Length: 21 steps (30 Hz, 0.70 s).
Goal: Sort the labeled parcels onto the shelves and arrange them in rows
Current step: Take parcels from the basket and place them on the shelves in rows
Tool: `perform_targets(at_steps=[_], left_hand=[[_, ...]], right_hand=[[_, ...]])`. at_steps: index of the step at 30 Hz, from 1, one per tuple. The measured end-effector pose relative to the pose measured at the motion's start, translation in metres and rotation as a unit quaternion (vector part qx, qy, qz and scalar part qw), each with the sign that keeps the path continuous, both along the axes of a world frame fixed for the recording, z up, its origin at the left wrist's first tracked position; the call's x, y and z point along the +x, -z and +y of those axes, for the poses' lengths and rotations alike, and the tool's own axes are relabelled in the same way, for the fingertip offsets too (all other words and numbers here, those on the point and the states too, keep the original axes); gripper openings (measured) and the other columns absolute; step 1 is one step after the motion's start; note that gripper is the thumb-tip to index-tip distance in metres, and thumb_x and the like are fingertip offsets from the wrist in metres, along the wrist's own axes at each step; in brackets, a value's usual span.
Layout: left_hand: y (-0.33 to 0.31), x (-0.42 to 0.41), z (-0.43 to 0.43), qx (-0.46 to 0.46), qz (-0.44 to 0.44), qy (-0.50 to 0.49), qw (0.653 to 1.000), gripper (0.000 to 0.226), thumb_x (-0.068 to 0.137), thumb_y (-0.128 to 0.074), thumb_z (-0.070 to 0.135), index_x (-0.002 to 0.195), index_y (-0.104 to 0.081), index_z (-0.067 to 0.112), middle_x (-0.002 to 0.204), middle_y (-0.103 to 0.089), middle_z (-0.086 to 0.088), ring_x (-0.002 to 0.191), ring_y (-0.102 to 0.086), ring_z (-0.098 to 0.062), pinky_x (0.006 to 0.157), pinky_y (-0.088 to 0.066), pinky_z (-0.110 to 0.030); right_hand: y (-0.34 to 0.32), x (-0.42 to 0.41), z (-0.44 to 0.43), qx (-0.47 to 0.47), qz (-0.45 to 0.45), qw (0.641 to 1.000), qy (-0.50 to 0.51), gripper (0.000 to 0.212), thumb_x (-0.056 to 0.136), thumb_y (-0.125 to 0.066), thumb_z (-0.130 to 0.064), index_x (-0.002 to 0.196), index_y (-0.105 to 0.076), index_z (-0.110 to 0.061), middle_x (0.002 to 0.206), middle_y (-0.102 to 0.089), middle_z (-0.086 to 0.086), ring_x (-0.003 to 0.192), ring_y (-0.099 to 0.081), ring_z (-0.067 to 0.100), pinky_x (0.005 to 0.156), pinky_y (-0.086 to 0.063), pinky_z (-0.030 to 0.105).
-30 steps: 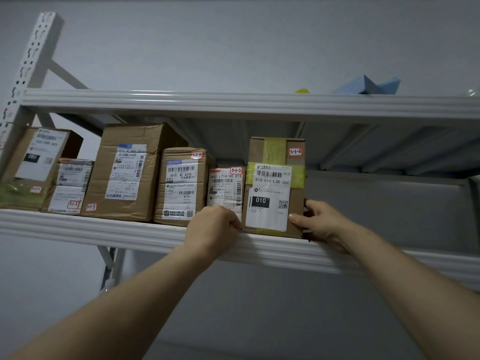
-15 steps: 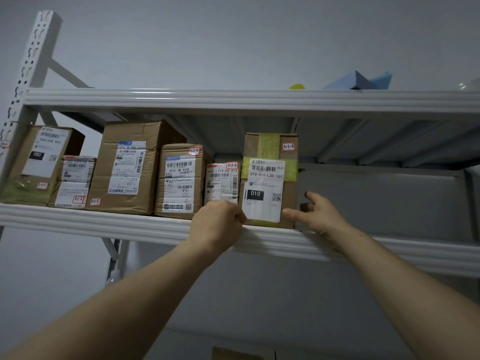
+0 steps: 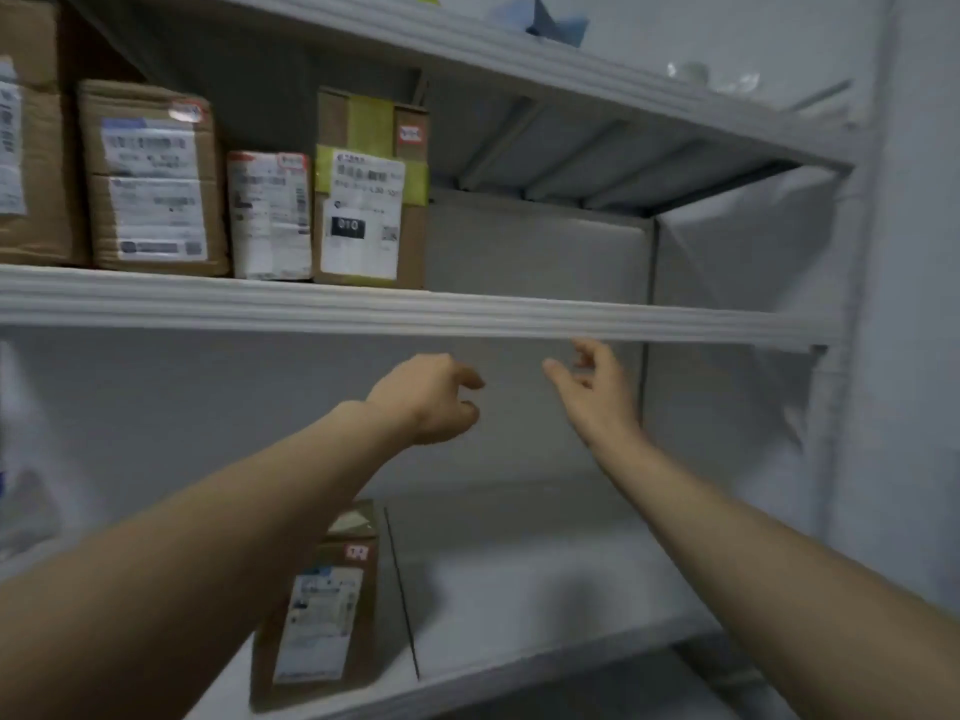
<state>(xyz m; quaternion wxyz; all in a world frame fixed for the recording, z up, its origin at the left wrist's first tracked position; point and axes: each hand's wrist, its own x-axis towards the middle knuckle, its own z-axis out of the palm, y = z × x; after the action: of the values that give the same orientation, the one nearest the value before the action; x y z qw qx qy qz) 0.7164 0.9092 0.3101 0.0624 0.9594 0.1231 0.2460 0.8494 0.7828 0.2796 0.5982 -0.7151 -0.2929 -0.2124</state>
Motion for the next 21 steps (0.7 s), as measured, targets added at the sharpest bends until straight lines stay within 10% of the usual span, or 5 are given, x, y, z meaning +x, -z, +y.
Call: perform_targets(at_steps=[6, 14, 21], left_hand=[[0.077, 0.004, -0.073, -0.004, 0.137, 0.171, 0.976, 0.057, 0.090, -0.056, 0.032, 0.144, -0.041, 0.024, 0.145, -0.046, -0.004, 0.131, -0.044, -0.024, 0.103, -0.038, -0.032], [0.165, -0.035, -0.238, -0.045, 0.250, 0.364, 0.896, 0.068, 0.086, -0.061, 0.034, 0.147, -0.036, 0.015, 0.146, -0.045, -0.008, 0.131, -0.045, -0.023, 0.106, -0.037, -0.029], [0.204, -0.141, -0.446, -0.020, 0.313, 0.526, 0.790, 0.068, 0.090, -0.059, 0.032, 0.149, -0.029, 0.013, 0.145, -0.046, -0.008, 0.130, -0.047, -0.020, 0.100, -0.036, -0.023]], right_hand=[[0.087, -0.061, -0.108, -0.013, 0.185, 0.972, 0.143, 0.046, 0.095, -0.050, -0.041, 0.129, -0.049, -0.010, 0.130, -0.054, 0.010, 0.120, -0.051, 0.026, 0.102, -0.039, 0.034], [0.187, -0.213, -0.281, 0.050, 0.334, 0.880, 0.335, 0.043, 0.098, -0.033, -0.048, 0.099, -0.055, -0.012, 0.089, -0.054, 0.000, 0.105, -0.059, 0.028, 0.097, -0.044, 0.043], [0.225, -0.381, -0.465, 0.153, 0.371, 0.776, 0.487, 0.055, 0.098, -0.030, -0.052, 0.130, -0.050, -0.013, 0.127, -0.055, 0.006, 0.119, -0.052, 0.024, 0.106, -0.040, 0.041]])
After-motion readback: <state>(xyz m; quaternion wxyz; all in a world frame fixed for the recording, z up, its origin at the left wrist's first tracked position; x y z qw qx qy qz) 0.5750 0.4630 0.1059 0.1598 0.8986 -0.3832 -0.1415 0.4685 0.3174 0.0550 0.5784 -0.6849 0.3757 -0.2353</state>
